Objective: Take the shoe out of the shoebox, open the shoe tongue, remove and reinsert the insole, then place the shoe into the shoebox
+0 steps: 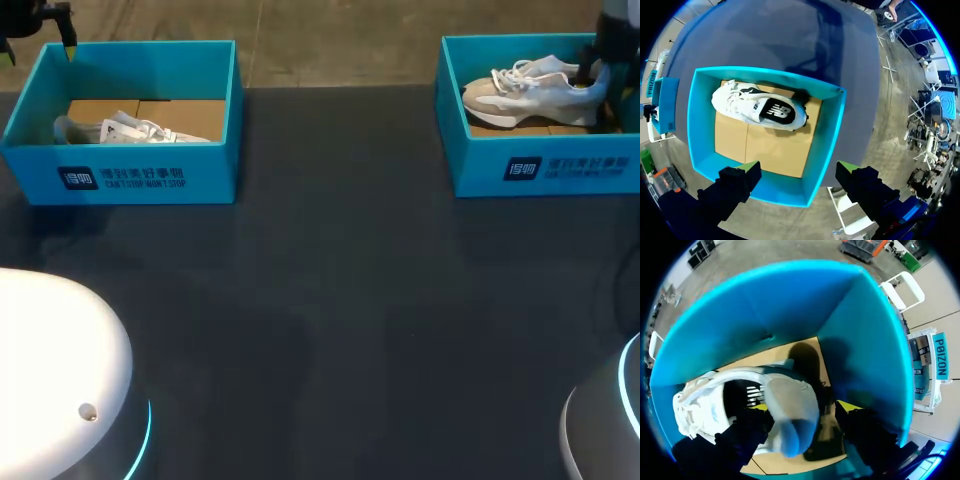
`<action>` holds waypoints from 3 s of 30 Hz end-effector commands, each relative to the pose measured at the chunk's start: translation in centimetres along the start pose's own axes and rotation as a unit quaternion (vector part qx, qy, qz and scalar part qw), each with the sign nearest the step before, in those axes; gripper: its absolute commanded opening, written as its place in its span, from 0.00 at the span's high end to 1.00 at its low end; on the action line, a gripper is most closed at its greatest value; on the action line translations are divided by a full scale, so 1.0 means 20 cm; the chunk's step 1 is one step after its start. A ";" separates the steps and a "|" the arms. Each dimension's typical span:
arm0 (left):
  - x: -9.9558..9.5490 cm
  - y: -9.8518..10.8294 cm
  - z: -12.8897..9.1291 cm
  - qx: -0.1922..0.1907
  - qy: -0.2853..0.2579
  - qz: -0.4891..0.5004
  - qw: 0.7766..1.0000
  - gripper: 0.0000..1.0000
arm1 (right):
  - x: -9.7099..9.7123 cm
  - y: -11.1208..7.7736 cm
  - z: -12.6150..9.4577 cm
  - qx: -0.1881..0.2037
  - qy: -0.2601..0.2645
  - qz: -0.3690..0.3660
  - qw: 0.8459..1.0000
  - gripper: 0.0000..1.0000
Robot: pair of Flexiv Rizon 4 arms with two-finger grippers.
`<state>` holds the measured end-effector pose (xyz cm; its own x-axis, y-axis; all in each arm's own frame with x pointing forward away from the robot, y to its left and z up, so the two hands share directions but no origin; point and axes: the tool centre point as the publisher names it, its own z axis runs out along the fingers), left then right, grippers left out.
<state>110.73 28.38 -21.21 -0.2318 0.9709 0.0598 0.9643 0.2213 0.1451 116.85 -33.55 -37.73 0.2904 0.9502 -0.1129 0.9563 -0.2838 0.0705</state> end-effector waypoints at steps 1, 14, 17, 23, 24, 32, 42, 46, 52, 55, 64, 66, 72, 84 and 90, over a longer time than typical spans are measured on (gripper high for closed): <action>0.00 0.00 0.00 0.000 0.001 0.001 1.000 0.00 | 0.01 0.04 0.03 0.007 -0.002 -0.004 1.000 0.31; 0.00 0.00 0.00 0.000 0.001 0.001 1.000 0.00 | -0.01 0.09 0.04 0.015 -0.014 -0.019 1.000 0.53; 0.00 0.00 0.00 0.000 0.001 0.001 1.000 0.00 | -0.01 0.09 0.04 0.020 -0.018 -0.023 0.999 0.60; 0.00 0.00 0.00 0.000 0.001 0.001 1.000 0.00 | -0.01 0.09 0.05 0.029 -0.024 -0.028 0.999 0.88; 0.00 0.00 0.00 0.000 0.001 0.001 1.000 0.00 | -0.01 0.09 0.05 0.031 -0.026 -0.029 0.999 0.92; 0.00 0.00 0.00 0.000 0.001 0.001 1.000 0.00 | -0.02 0.06 0.04 0.038 -0.033 -0.027 0.998 1.00; 0.00 0.00 0.00 0.000 0.001 0.001 1.000 0.00 | -0.07 0.00 -0.13 0.045 -0.021 -0.034 0.998 1.00; 0.00 0.00 0.00 0.000 0.001 0.001 1.000 0.00 | -0.08 0.01 -0.22 0.041 -0.024 -0.053 0.997 1.00; 0.00 0.00 0.00 0.000 0.001 0.001 1.000 0.00 | -0.11 -0.01 -0.33 0.039 -0.012 -0.052 0.998 1.00; 0.00 0.00 0.00 0.000 0.001 0.001 1.000 0.00 | -0.11 -0.02 -0.39 0.038 -0.003 -0.053 0.998 1.00; 0.00 0.00 0.00 0.000 0.001 0.001 1.000 0.00 | -0.11 -0.08 -0.61 0.016 0.007 -0.064 0.998 1.00; 0.00 0.00 0.00 0.000 0.001 0.001 1.000 0.00 | -0.12 -0.08 -0.66 0.011 0.007 -0.065 0.998 1.00; 0.00 0.00 0.00 0.000 0.001 0.001 1.000 0.00 | -0.12 -0.10 -0.77 -0.005 0.008 -0.075 0.997 1.00; 0.00 0.00 0.00 0.000 0.001 0.001 1.000 0.00 | -0.09 -0.16 -0.92 -0.025 0.005 -0.092 0.995 1.00; 0.00 0.00 0.00 0.000 0.001 0.001 1.000 0.00 | -0.05 -0.20 -0.97 -0.043 0.008 -0.104 0.994 1.00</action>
<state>110.73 28.38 -21.21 -0.2318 0.9709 0.0598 0.9643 0.2213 0.1452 113.10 -31.42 -19.11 0.1019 0.9875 -0.1204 0.9943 -0.0975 0.0426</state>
